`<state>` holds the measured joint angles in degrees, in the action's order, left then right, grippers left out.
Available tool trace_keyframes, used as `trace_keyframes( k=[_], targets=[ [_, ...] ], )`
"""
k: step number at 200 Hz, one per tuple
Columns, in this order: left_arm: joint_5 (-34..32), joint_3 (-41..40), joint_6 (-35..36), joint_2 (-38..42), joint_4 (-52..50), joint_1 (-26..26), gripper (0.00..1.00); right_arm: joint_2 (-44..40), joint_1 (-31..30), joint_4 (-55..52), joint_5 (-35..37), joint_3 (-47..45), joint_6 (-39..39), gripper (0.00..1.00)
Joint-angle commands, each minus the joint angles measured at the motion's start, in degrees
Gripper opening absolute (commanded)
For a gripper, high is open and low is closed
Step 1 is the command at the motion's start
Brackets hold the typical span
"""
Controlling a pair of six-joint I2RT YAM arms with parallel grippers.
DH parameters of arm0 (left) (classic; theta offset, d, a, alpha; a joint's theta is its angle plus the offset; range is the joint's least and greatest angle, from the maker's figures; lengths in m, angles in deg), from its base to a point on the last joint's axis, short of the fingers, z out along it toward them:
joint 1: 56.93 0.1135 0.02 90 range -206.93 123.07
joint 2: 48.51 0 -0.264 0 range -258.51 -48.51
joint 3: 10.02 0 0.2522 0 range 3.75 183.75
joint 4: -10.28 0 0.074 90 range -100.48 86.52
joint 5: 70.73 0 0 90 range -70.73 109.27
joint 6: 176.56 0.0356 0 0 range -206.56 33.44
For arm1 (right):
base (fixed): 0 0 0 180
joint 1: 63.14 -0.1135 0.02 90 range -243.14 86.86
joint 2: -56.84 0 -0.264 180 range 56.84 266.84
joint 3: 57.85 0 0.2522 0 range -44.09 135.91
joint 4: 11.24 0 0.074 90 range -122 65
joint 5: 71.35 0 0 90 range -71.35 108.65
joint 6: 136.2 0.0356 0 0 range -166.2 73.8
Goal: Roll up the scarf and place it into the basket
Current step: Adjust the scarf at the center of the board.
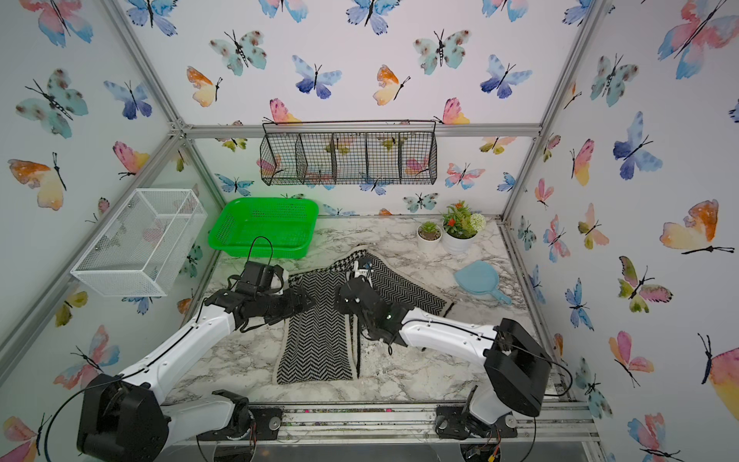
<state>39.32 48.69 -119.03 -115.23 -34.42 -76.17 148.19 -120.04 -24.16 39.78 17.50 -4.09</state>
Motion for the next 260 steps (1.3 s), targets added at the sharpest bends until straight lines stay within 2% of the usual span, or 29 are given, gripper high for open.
trace_keyframes(
  k=[1,37,93,125,166,201,219,233,260],
  targets=[
    [6.08,-4.92,-3.63,5.49,2.20,-1.12,0.91,7.37,4.02,-2.08,-8.29,5.88,-7.26,0.72],
    [6.78,-9.49,-5.45,9.19,1.87,-3.87,0.91,17.09,7.51,-3.52,-12.55,14.23,-8.84,0.66],
    [3.06,-14.38,-7.59,8.88,3.25,-8.75,0.91,19.55,7.55,-1.73,-14.17,14.62,-8.14,0.59],
    [2.37,-16.31,-8.32,9.59,3.86,-9.15,0.91,20.38,7.85,-0.80,-14.51,14.57,-7.68,0.56],
    [1.76,-17.63,-8.49,9.68,4.05,-9.23,0.91,22.63,9.52,-0.15,-16.50,15.22,-7.13,0.47],
    [1.72,-18.98,-8.66,9.25,5.07,-9.23,0.91,24.11,10.54,-0.64,-17.04,16.97,-7.48,0.31],
    [1.59,-19.45,-8.99,8.97,5.62,-9.24,0.91,23.89,11.10,-0.55,-17.08,16.78,-7.53,0.12],
    [0.72,-19.59,-8.95,8.89,5.37,-9.23,0.91,23.41,11.53,-0.31,-17.08,16.51,-7.74,0.02],
    [-1.00,-20.34,-8.37,8.24,4.96,-9.30,0.91,22.00,13.22,-0.49,-17.94,15.79,-8.26,0.01]
  ],
)
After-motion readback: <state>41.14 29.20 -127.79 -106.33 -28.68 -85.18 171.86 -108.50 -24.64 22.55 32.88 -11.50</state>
